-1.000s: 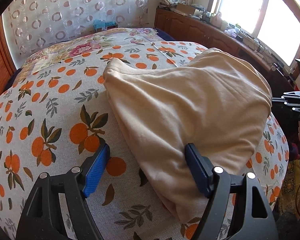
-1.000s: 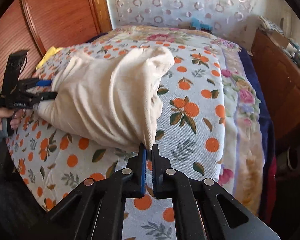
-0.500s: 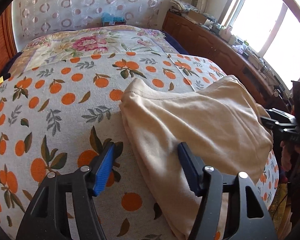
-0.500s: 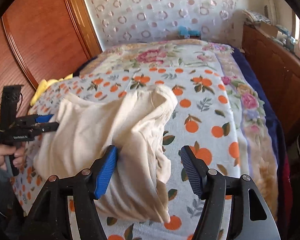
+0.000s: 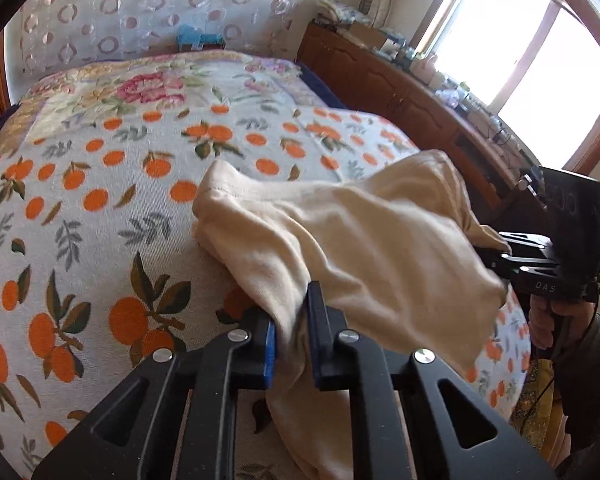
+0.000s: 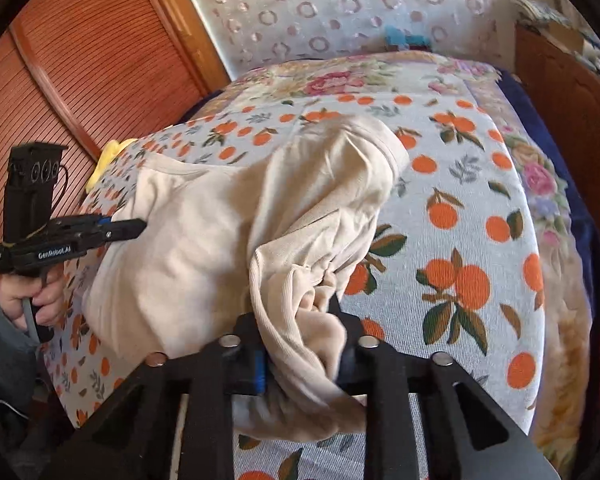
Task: Fold small clothes
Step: 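Carry the shirt bundle with both grippers toward the yellow plush toy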
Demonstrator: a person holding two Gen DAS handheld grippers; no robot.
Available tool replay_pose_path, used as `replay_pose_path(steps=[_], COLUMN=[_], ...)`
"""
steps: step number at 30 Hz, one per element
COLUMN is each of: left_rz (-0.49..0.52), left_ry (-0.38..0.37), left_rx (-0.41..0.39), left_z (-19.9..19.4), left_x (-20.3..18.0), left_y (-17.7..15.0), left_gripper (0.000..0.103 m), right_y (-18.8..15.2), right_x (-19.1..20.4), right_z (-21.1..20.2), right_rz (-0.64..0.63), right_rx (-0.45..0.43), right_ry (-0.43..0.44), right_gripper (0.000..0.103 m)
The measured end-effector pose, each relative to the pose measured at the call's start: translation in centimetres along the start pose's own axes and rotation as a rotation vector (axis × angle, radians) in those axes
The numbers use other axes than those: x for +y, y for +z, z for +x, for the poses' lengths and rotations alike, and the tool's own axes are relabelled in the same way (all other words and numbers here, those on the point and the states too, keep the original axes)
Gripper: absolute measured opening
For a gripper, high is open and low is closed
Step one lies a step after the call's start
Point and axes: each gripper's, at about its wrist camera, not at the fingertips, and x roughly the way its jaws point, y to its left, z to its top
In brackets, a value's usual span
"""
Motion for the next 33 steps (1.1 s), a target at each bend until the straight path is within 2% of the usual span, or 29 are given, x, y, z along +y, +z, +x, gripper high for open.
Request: replay_pose_path(steps=[4,10,13,20,26,33], left_rz=[0.01,-0.037,-0.081,-0.163,-0.16,-0.177], left_ry=[-0.025,0.028,0.076,0.125,0.172,0.299], left_rx=[-0.076,-0.208,-0.263,-0.284,-0.354,-0.459], left_z=[-4.0,-10.3,-13.0,-15.7,-18.9,-23.9], left_x=[-0.3,2.5,5.1,9.7,11.2,14.2], left_y=[0.4,0.1,-0.6,-2.2,-0.5,0.8], left_gripper=[0.013,0.013,0.012,0.012,0.012,0.012], right_y=[1.7,6.9,9.8,14.2,17.3,23.1], right_x=[1.5,5.9,8.3,14.2,16.8,20.6], right_z=[-1.8,-2.9,-1.8,3.1,4.0,6.9], right_rz=[-0.076,-0.227,-0.293,-0.441,-0.5,-0.573], right_rx=[-0.068,-0.149,-0.168,-0.124,-0.146,-0.218], right_ry=[0.003,0.032,0.06,0.087,0.104,0.147], right_gripper=[0.017,0.015,0.014,0.013,0.014,0.014])
